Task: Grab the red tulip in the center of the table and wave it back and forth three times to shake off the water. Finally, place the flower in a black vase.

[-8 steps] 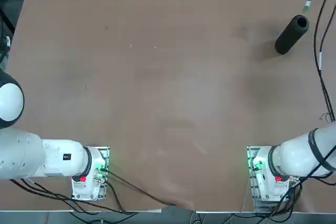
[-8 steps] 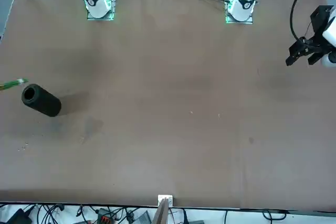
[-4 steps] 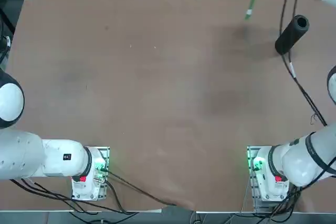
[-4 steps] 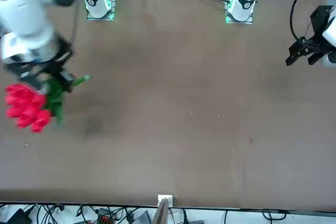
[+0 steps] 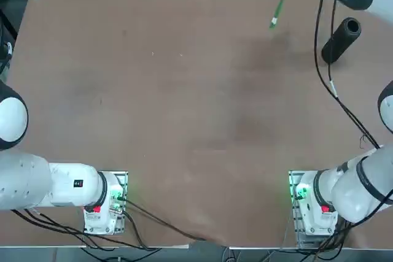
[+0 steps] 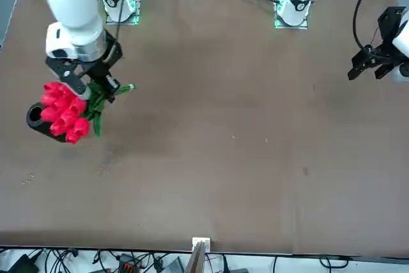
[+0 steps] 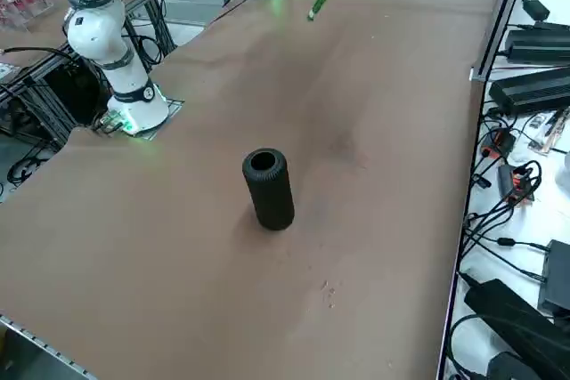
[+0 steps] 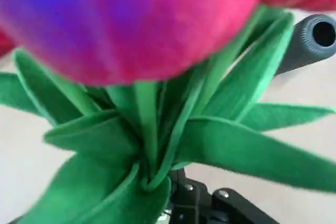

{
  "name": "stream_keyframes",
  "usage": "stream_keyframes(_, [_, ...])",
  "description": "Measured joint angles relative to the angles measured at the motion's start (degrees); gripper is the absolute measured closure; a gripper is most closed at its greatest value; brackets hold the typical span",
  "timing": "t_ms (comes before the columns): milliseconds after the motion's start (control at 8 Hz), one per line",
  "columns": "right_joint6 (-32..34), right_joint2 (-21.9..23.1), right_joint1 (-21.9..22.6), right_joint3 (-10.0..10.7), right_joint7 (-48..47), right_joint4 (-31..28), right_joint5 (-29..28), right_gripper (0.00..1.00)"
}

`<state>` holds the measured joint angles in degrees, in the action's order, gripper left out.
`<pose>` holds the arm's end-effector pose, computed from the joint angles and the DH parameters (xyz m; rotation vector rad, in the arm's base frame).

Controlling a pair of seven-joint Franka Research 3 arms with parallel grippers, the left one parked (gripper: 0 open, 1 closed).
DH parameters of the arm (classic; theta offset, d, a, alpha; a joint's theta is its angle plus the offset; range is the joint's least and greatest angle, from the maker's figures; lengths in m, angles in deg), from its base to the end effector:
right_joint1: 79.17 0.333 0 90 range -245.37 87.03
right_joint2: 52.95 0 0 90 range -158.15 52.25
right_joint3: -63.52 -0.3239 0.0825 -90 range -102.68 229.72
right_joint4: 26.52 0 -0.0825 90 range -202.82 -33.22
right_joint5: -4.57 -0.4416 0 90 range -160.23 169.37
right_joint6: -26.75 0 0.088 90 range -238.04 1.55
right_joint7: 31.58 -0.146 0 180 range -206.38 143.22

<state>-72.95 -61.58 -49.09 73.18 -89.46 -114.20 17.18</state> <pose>0.6398 0.2150 0.5389 2.8345 -0.9088 0.3003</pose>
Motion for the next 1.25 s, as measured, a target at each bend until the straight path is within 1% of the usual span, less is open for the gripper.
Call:
stream_keyframes(125, [0.06, 0.12, -2.34, 2.2, 3.9, 0.02, 0.38, 0.86])
stream_keyframes(250, [-0.01, 0.31, -5.64, 5.12, 11.79, 0.07, 0.57, 0.86])
stream_keyframes(375, [-1.14, 0.43, -9.74, 8.39, 21.8, 0.06, 0.51, 0.86])
stream_keyframes(500, [-3.5, 0.44, -14.72, 10.64, 31.89, 0.0, 0.29, 0.86])
stream_keyframes(625, [-5.23, 0.42, -19.17, 11.36, 39.83, -0.01, 0.14, 0.86])
stream_keyframes(750, [-5.66, 0.41, -21.68, 11.42, 44.53, -0.01, 0.05, 0.86])
stream_keyframes(875, [-5.63, 0.41, -21.97, 11.34, 46.08, -0.01, 0.05, 0.86])
stream_keyframes(1000, [-5.04, 0.41, -21.38, 10.71, 46.15, -0.02, 0.05, 0.86])
stream_keyframes(1125, [-3.47, 0.4, -19.98, 9.86, 46.12, -0.02, -0.13, 0.86])
stream_keyframes(1250, [-1.69, 0.41, -16.64, 8.97, 43.33, -0.03, -0.41, 0.86])
